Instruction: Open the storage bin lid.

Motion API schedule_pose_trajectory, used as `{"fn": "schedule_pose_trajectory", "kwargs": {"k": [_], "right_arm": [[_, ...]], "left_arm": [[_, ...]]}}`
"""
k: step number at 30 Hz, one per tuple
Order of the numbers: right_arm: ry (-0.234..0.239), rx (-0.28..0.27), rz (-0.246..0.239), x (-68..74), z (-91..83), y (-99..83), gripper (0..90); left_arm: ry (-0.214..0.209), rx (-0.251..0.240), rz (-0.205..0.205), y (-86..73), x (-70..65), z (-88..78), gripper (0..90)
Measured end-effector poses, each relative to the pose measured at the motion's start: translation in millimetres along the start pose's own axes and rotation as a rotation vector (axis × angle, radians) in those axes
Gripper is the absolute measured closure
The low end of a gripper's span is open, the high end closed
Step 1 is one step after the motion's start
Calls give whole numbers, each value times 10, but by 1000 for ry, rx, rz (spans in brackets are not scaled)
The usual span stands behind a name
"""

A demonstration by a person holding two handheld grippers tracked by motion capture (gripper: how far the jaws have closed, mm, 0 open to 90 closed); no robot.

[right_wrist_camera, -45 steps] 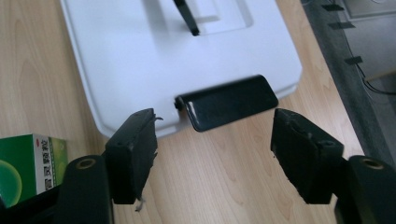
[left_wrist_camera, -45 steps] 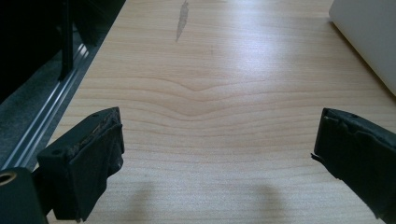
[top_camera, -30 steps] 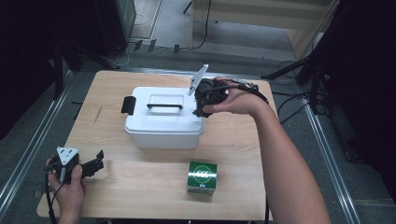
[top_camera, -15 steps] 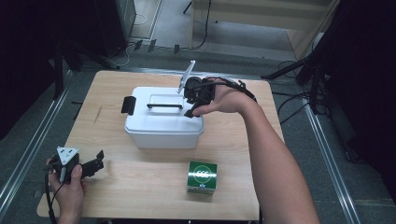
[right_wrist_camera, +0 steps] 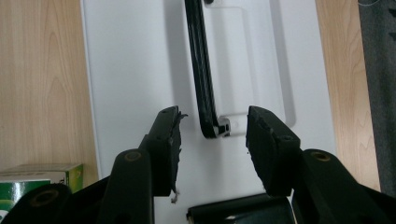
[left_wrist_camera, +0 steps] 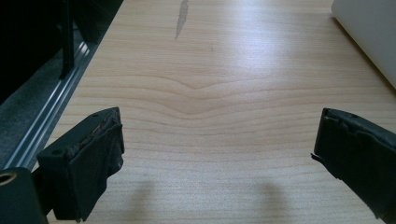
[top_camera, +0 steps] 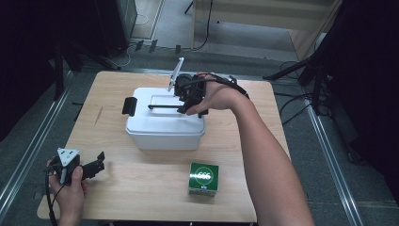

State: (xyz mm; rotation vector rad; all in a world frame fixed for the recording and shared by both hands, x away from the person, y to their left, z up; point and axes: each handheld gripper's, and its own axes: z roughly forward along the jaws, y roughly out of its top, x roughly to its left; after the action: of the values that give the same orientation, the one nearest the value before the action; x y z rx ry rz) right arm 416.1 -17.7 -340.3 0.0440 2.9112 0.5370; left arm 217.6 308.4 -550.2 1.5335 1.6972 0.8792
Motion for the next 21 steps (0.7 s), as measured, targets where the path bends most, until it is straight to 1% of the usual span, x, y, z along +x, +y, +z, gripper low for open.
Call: {"fn": "schedule_pose_trajectory", "kwargs": {"k": [1,2,3,6,7,8,11,12,14,16,20,21], "right_arm": [[-3,6,-13,9,10,36,567],[-3,6,-13,9,10,36,567],[0,8,-25,12,19,66,589],[2,13,-28,27,18,94,608],[3,15,-40,25,21,112,613],[4,19,-38,30,23,128,621],[-7,25,-54,32,42,176,639],[-8,35,-48,40,48,193,645],[-8,36,-66,42,75,228,664],[-11,47,-66,44,95,261,678],[-5,48,-71,37,142,311,701],[-4,61,-70,41,163,329,707]], "left_arm": [[1,-2,0,-3,-1,1,23],[-1,-2,2,-6,-1,0,23],[-1,2,6,-5,-1,-2,23],[-1,5,8,-6,-7,2,23],[0,4,10,-6,-6,0,23],[-1,4,10,-6,-5,0,23],[-1,3,7,-6,-2,0,23],[0,1,6,-6,-3,0,23],[0,2,8,-6,-6,0,23],[0,3,9,-6,-7,-1,23],[1,2,11,-6,-9,-1,23],[1,1,11,-6,-9,0,23]]}}
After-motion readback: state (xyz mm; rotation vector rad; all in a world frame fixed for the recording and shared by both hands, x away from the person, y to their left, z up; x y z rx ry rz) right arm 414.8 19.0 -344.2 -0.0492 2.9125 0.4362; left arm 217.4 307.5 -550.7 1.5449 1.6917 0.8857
